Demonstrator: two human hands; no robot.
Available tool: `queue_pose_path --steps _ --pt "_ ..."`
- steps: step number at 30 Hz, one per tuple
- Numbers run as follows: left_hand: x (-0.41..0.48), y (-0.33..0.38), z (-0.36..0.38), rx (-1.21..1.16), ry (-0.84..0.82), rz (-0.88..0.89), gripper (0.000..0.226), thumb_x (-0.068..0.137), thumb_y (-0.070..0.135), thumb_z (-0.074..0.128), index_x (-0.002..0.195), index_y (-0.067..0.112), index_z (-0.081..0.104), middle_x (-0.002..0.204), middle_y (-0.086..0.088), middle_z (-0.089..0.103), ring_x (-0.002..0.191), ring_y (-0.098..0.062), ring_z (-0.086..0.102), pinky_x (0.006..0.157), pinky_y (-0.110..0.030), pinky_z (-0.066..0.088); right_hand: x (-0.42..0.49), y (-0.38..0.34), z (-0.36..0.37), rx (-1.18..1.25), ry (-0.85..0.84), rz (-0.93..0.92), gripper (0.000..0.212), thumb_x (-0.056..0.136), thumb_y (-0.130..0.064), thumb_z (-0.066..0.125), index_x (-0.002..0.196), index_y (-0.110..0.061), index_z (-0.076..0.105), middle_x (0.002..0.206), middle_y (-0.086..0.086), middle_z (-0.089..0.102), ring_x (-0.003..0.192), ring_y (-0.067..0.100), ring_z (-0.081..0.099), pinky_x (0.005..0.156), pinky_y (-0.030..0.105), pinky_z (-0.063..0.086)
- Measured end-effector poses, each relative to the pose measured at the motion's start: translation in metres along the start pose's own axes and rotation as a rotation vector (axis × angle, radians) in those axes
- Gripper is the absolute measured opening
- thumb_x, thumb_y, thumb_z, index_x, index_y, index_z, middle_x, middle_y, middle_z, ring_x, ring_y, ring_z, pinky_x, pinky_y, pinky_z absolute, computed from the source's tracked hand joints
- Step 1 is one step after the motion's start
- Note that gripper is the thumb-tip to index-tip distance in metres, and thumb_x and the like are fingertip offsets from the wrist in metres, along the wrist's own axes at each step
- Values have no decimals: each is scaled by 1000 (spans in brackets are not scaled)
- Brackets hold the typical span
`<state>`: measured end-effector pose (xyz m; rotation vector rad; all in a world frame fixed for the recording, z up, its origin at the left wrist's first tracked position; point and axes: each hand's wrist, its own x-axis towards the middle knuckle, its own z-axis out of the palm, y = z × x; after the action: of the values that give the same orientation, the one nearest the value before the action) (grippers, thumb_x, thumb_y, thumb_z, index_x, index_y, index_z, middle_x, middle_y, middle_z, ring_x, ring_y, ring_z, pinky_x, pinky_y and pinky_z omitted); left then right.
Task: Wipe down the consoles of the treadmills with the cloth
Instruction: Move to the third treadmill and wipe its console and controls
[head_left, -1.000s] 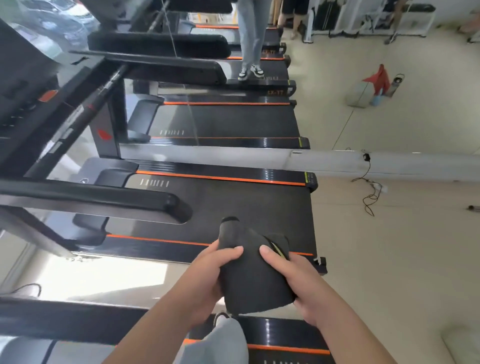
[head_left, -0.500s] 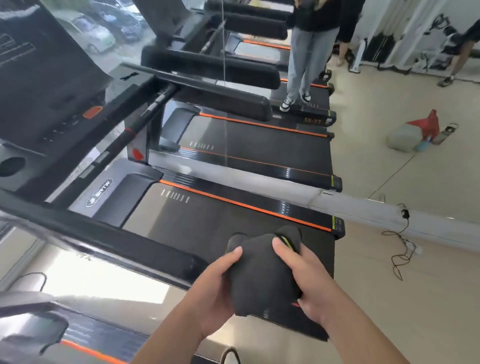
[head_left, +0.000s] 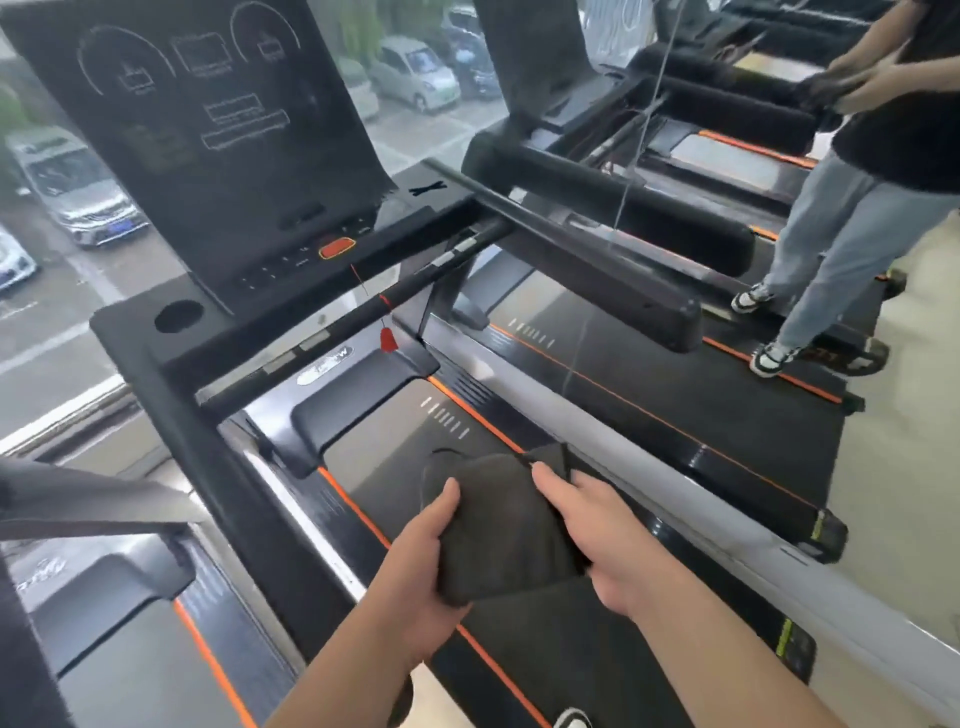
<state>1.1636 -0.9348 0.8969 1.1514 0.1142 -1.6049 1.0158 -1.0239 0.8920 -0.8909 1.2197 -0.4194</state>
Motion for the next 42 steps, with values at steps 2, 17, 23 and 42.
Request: queue_pose_path --steps 2,17,23,42 --pt "12 7 17 -85 39 66 44 103 39 55 118 5 77 121 -15 75 108 -29 74 97 -45 50 29 -17 -16 -66 28 30 37 100 -54 56 119 -25 70 112 -2 78 105 17 73 96 41 58" --pt "136 210 48 -284 331 458 37 101 37 59 102 4 76 98 -15 80 79 -26 79 59 -34 62 247 -214 94 -241 -243 -99 18 98 -19 57 104 -9 72 81 7 72 68 20 67 59 29 52" --pt "205 337 59 -259 367 525 47 96 48 64 124 12 70 112 -9 79 105 -31 75 107 -58 49 340 -323 163 -266 -248 -183 18 98 -18 59 105 -7 71 86 10 70 73 23 65 59 29 50" --pt "284 564 22 -651 745 785 50 99 51 61 122 7 66 108 -9 79 104 -34 75 94 -48 57 514 -501 364 -590 -709 -504 18 101 -23 57 94 -16 71 82 4 74 66 10 64 60 28 52"
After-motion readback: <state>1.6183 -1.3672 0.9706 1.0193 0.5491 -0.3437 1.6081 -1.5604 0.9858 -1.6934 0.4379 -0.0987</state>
